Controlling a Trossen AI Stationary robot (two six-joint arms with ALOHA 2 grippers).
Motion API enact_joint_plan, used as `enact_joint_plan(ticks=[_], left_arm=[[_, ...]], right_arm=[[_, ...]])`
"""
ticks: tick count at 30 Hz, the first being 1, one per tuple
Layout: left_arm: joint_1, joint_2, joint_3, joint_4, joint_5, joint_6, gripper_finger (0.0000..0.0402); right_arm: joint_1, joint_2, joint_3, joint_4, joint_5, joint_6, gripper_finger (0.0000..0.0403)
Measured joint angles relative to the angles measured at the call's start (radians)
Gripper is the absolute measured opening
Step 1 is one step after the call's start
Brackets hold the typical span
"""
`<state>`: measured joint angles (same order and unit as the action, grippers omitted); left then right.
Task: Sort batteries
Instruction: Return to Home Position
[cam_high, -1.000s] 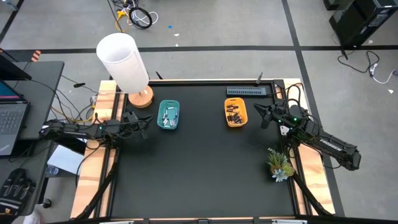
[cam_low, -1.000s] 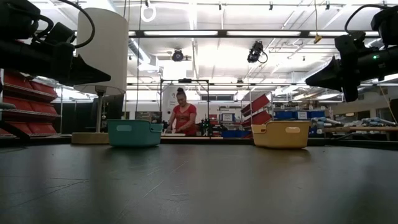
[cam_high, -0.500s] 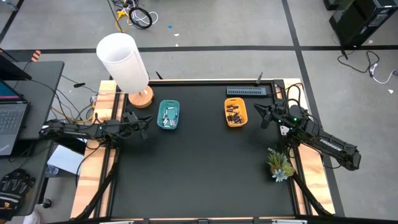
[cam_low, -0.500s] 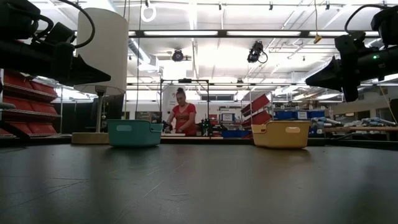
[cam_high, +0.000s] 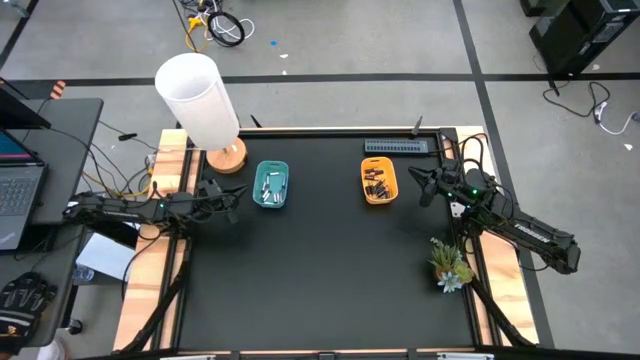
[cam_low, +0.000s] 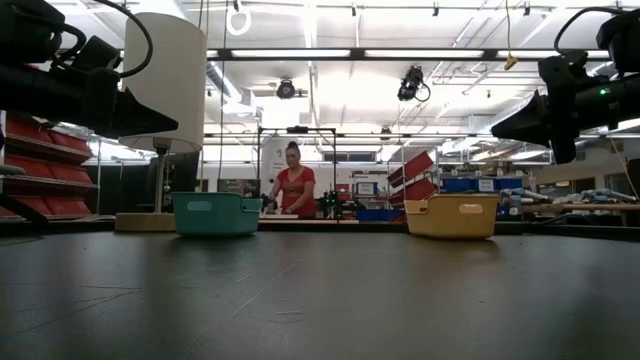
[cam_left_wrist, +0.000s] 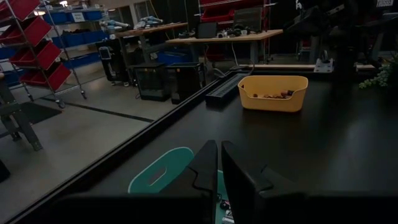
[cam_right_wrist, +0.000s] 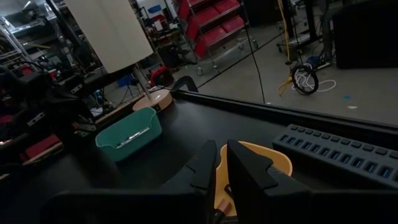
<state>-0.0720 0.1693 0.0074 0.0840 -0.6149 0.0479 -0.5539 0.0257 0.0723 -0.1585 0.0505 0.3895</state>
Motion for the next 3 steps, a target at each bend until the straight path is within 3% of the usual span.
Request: enact_joint_plan(ticks=[3], left_arm=[[0.000, 0.000, 0.000, 0.000, 0.000, 0.000, 0.0036]], right_arm=[[0.000, 0.000, 0.000, 0.000, 0.000, 0.000, 0.0048]])
